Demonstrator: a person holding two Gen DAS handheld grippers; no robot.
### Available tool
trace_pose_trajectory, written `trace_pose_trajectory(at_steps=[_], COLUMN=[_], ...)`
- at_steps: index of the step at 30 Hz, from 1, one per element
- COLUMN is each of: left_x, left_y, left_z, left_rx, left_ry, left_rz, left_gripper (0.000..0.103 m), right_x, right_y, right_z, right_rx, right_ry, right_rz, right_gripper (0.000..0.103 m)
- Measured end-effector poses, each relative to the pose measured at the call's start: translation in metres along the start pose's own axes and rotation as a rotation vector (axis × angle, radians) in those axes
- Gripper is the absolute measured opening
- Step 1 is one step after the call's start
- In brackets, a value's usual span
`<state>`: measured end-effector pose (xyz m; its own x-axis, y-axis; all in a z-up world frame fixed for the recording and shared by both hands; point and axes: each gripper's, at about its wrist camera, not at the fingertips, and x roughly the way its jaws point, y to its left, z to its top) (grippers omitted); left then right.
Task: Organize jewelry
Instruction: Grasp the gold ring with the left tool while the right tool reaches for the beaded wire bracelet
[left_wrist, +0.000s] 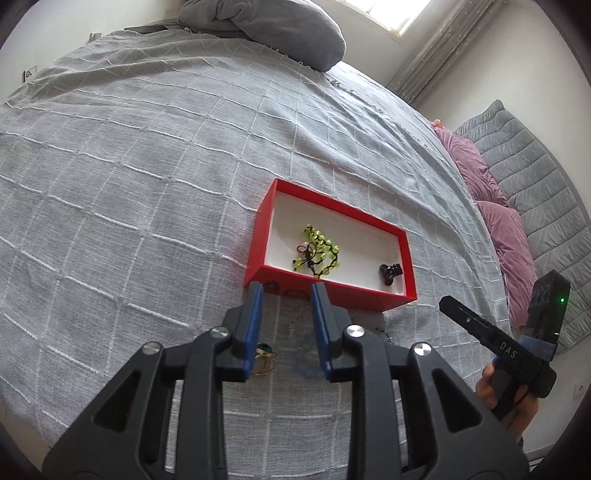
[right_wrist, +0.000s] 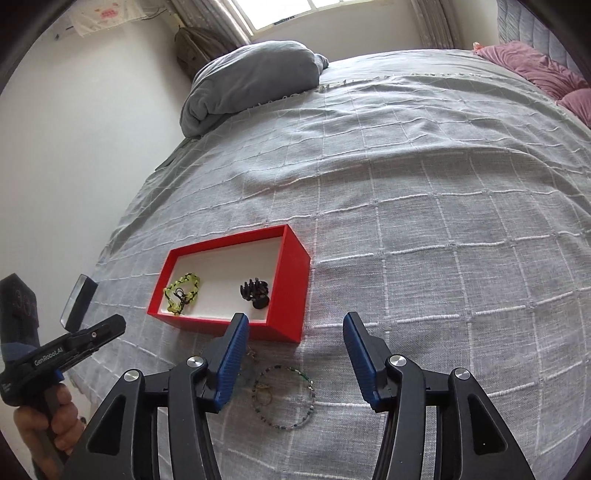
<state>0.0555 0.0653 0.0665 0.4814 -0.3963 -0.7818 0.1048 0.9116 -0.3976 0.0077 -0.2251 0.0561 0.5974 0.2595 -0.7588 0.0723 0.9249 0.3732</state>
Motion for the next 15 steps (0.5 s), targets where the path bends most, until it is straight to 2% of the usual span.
trace_pose_trajectory(at_steps=[2, 10, 15], left_x=[0.0, 0.013, 0.021], left_y=[0.004, 0.008, 0.0], left_z=[-0.004, -0.017, -0.027], left_rx=[0.013, 0.044, 0.082], left_ry=[0.007, 0.078, 0.116], left_rz=[0.025, 0.064, 0.07], left_gripper=[0.039, 0.039, 0.039], right_x=[0.0, 0.009, 0.013], right_y=[0.003, 0.022, 0.023], right_z=[-0.005, -0.021, -0.025], right_rx=[-0.028, -0.124, -0.121], right_ry=[0.004, 0.027, 0.046], right_rz=[-0.017, -0.051, -0.061], right_gripper=[0.055, 0.055, 0.055])
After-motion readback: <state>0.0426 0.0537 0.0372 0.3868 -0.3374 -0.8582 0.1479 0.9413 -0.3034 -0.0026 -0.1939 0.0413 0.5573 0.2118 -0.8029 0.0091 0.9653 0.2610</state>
